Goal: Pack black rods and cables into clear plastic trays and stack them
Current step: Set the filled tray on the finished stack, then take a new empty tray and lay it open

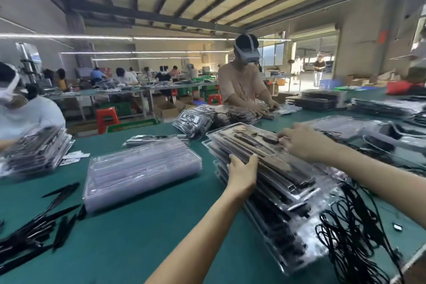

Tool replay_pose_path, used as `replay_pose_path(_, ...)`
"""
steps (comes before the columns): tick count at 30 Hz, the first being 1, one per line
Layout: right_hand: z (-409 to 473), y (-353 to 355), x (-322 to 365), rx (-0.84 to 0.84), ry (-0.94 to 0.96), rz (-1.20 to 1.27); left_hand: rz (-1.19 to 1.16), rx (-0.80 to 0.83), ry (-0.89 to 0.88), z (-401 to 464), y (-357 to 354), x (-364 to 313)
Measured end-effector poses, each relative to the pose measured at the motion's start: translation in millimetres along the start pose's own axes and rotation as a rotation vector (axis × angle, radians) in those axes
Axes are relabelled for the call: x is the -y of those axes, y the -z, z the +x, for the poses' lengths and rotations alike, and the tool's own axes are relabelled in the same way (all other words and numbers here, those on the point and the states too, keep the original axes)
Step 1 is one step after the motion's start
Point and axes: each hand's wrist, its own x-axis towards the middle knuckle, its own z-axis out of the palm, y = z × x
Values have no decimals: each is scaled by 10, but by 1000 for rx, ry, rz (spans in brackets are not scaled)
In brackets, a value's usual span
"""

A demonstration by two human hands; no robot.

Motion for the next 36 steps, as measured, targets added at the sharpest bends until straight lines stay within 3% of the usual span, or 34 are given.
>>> replay_pose_path(5,195,277,317,16,-17,-161,-84,18,18,-10,37,-14)
replay_pose_path(9,369,372,1026,-64,143,-122,-101,-33,-22,11,225,53)
replay_pose_path(12,479,288,1658,-16,288,-93,-69,-56,-130,0,416,181)
replay_pose_path(17,739,-125,2697,171,516,58,182,-159,-82,36,1172,982)
replay_pose_path(23,877,-1022,3531,174,600,451,615,-613,-156,-20,2364,2177)
replay_pose_path(27,1022,-1589,3819,181,587,346,799,-695,-177,71,2711,2604)
replay_pose_path(31,1164,-1828,3935,133,585,330,888,-617,-297,259,2829,2583)
replay_pose_path(36,1491,-1718,3865,359,671,501,901,-565,-283,417,2906,2756)
